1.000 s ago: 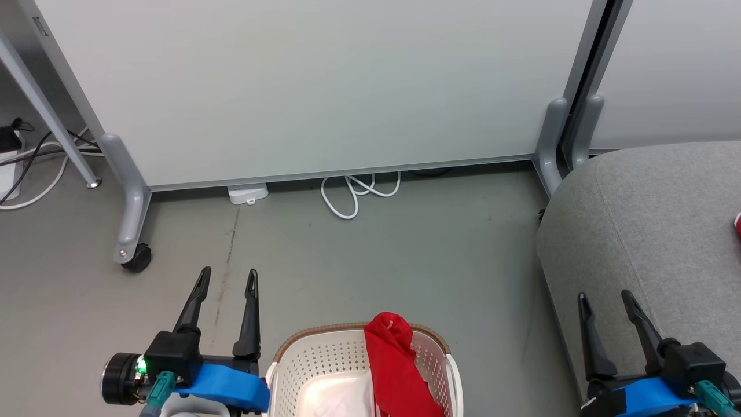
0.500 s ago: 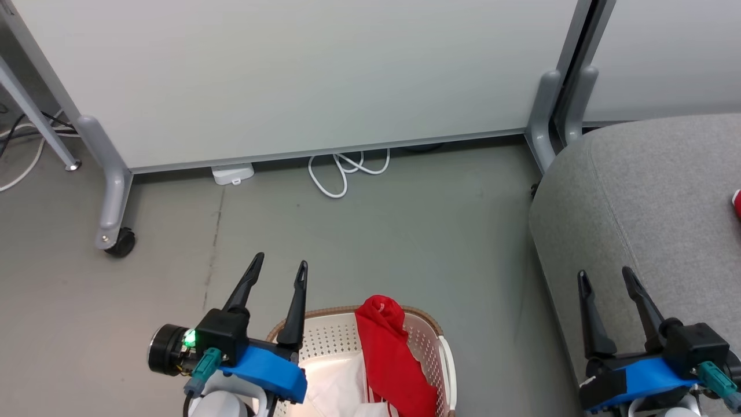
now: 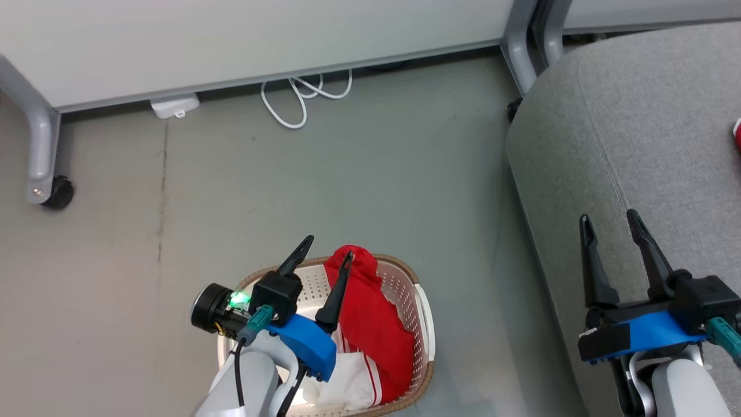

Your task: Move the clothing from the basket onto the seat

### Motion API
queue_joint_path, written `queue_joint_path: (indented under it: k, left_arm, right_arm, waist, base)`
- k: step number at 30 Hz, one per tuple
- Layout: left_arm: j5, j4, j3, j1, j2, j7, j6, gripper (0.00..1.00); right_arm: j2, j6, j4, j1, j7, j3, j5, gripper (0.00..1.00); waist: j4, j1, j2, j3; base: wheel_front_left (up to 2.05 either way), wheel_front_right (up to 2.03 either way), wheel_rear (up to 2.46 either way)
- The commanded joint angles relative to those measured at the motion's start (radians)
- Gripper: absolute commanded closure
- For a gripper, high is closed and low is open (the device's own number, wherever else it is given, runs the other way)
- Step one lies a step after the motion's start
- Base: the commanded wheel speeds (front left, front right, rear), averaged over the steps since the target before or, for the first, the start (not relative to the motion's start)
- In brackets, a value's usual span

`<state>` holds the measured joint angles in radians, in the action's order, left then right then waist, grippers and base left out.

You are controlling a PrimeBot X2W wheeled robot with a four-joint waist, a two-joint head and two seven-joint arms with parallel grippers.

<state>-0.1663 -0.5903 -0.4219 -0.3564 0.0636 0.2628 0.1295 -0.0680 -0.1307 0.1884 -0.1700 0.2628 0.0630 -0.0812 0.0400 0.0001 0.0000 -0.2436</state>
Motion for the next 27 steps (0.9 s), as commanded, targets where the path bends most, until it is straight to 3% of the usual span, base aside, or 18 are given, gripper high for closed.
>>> queue_joint_path:
  k: [1, 16, 27]
  left_arm:
    - [-0.006, -0.013, -0.011, -0.026, 0.01, 0.003, 0.001, 0.0]
    - [-0.072, -0.303, -0.309, -0.237, 0.077, 0.003, 0.001, 0.0]
    - [-0.147, -0.474, -0.556, -0.346, 0.096, 0.003, 0.001, 0.0]
  right_arm:
    - [-0.004, 0.0, -0.005, -0.018, 0.003, -0.001, 0.001, 0.0]
    - [-0.014, 0.0, -0.037, -0.136, 0.003, -0.013, 0.007, 0.0]
    - [-0.022, 0.0, -0.069, -0.216, 0.003, -0.027, 0.01, 0.0]
  waist:
    - [0.025, -0.0001, 0.0, -0.046]
    - [0.066, -0.0001, 0.0, -0.252]
    - [0.092, -0.0001, 0.0, -0.397]
  base:
    - [0.0, 0.0, 0.0]
    - [0.0, 0.0, 0.0]
    - [0.0, 0.0, 0.0]
